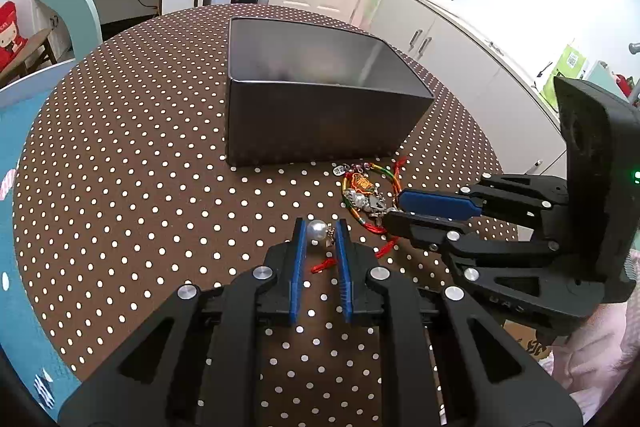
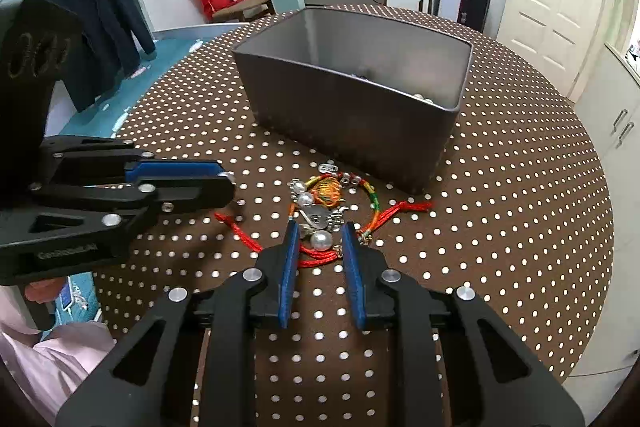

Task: Organize jewelry
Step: 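Grasp a silver bead charm with the left tool while the right tool grasps a red-corded charm, then carry both charms over the grey box and open both tools, then withdraw both tools from the box back toward the last red-corded charms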

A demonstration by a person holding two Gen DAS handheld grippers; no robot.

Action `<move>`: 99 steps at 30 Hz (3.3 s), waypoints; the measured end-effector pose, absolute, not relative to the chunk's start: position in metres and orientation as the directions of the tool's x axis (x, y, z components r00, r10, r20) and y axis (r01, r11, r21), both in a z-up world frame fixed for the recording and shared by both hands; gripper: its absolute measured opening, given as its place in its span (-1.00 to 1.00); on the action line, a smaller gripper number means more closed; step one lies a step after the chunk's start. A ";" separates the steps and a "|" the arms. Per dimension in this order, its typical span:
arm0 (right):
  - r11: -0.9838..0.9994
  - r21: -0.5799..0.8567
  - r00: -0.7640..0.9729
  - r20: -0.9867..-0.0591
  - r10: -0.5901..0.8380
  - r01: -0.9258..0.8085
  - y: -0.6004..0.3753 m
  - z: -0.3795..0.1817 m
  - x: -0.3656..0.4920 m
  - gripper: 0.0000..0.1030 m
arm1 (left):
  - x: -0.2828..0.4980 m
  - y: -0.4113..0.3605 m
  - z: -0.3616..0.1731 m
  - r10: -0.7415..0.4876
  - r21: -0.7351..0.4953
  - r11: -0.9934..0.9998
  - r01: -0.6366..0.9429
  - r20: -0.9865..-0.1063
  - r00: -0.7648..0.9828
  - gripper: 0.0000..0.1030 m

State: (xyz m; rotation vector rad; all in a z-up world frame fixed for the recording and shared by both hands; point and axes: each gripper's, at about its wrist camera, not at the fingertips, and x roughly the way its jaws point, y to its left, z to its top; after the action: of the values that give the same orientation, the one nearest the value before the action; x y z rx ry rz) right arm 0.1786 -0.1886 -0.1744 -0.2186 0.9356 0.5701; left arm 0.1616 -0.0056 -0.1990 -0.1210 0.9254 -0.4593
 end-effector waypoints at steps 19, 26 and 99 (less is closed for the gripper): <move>0.812 -0.043 0.490 -0.816 0.308 -0.582 -0.174 -0.171 0.178 -0.81 | 0.166 -0.003 -0.202 -0.435 -0.308 0.897 0.317 -0.736 0.518 -0.71; 0.833 -0.035 0.537 -0.780 0.323 -0.552 -0.188 -0.150 0.177 -0.81 | 0.162 0.000 -0.195 -0.436 -0.306 0.897 0.319 -0.725 0.532 -0.72; 0.925 0.056 0.638 -0.708 0.302 -0.375 -0.252 -0.131 0.191 0.52 | 0.180 -0.047 -0.161 -0.455 -0.231 0.867 0.441 -0.727 0.514 0.02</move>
State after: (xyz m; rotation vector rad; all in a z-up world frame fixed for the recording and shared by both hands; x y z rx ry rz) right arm 0.1909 -0.2516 -0.1310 -0.0992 0.7890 0.3870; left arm 0.1803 -0.0465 -0.1615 -0.0172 0.8792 -0.5389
